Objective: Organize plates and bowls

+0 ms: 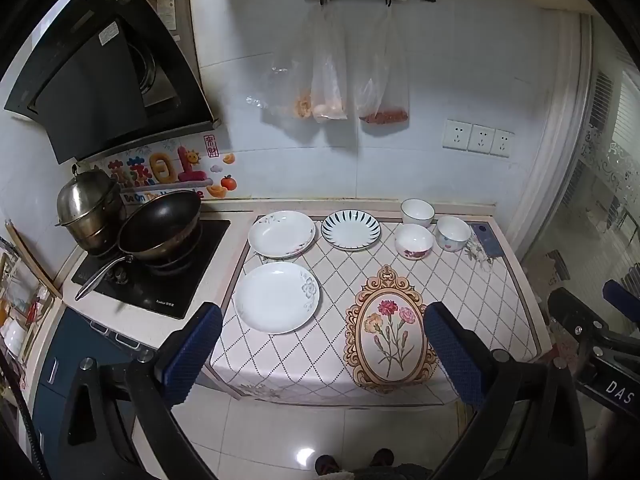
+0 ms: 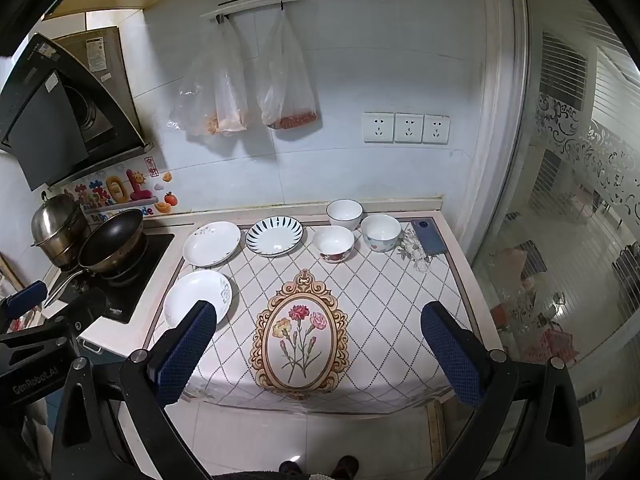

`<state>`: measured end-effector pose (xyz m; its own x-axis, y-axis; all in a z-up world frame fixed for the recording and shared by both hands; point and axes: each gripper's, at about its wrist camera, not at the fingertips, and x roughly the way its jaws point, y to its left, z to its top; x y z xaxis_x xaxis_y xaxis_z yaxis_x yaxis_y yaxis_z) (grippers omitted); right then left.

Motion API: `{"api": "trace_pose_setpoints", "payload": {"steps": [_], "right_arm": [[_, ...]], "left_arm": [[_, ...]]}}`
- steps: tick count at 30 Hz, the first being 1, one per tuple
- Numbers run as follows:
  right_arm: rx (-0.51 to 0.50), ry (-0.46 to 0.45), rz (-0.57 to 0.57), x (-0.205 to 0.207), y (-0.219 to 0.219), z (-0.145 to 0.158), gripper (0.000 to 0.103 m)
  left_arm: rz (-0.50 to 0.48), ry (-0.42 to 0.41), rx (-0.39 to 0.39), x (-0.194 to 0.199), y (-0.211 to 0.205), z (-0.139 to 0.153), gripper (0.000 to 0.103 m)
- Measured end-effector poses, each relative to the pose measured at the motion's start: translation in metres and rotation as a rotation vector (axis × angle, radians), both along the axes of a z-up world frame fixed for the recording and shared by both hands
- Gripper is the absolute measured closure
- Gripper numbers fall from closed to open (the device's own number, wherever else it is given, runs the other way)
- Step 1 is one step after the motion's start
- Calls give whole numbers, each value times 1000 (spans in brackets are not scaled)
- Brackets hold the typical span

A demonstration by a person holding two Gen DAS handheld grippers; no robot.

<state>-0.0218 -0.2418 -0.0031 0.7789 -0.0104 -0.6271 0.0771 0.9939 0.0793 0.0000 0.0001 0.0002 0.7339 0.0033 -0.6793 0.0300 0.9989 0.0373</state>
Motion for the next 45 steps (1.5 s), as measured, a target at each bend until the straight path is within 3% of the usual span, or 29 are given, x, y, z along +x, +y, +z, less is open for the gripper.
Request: {"api": "trace_pose_setpoints", "payload": {"steps": [45], "right_arm": [[9, -13, 6, -1, -2, 6, 0]], "left_arm": [[2, -23, -12, 2, 5, 17, 0]]}}
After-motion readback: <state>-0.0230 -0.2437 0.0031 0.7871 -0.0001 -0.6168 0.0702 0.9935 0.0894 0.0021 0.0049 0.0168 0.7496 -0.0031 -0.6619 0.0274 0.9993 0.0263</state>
